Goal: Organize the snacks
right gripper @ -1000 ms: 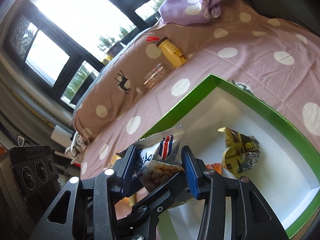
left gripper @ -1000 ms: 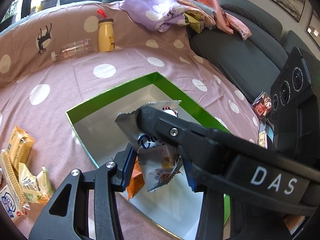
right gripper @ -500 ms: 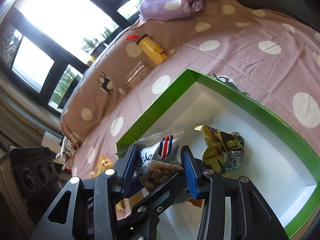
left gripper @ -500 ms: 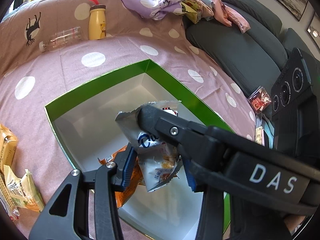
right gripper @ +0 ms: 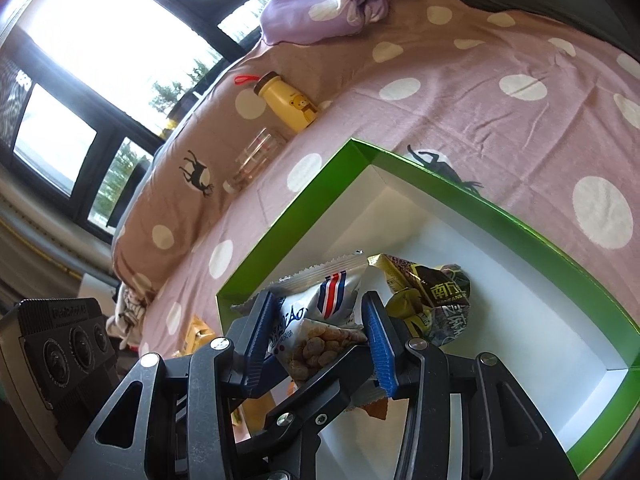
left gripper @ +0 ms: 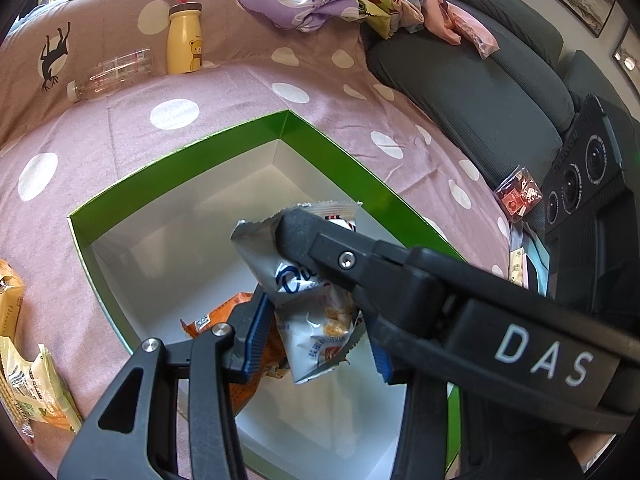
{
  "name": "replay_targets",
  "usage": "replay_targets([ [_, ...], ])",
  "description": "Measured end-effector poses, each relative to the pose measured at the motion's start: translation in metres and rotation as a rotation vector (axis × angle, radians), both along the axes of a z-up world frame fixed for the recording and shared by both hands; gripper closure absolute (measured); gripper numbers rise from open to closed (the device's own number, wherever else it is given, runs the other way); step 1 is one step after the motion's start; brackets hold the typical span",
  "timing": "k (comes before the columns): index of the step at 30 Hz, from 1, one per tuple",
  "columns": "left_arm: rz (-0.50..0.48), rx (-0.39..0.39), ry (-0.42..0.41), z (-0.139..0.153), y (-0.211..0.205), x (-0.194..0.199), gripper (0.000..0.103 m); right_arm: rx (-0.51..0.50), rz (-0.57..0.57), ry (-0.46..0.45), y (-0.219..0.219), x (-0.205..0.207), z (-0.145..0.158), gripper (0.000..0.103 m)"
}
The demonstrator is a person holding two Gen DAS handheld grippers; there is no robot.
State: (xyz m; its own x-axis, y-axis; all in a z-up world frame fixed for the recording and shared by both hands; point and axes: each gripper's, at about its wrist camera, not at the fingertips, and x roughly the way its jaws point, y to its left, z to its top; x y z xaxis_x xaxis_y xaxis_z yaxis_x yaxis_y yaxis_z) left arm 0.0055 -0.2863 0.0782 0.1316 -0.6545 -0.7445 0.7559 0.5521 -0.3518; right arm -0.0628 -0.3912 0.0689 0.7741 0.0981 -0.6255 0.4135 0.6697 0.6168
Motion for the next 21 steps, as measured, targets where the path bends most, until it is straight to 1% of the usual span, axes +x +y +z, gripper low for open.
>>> replay_targets([
  [21, -0.035, 0.016, 0.031, -0.007, -0.016, 0.002, 0.059, 0.018, -0.049, 0.032, -0.01, -0.003, -0.006, 0.055],
])
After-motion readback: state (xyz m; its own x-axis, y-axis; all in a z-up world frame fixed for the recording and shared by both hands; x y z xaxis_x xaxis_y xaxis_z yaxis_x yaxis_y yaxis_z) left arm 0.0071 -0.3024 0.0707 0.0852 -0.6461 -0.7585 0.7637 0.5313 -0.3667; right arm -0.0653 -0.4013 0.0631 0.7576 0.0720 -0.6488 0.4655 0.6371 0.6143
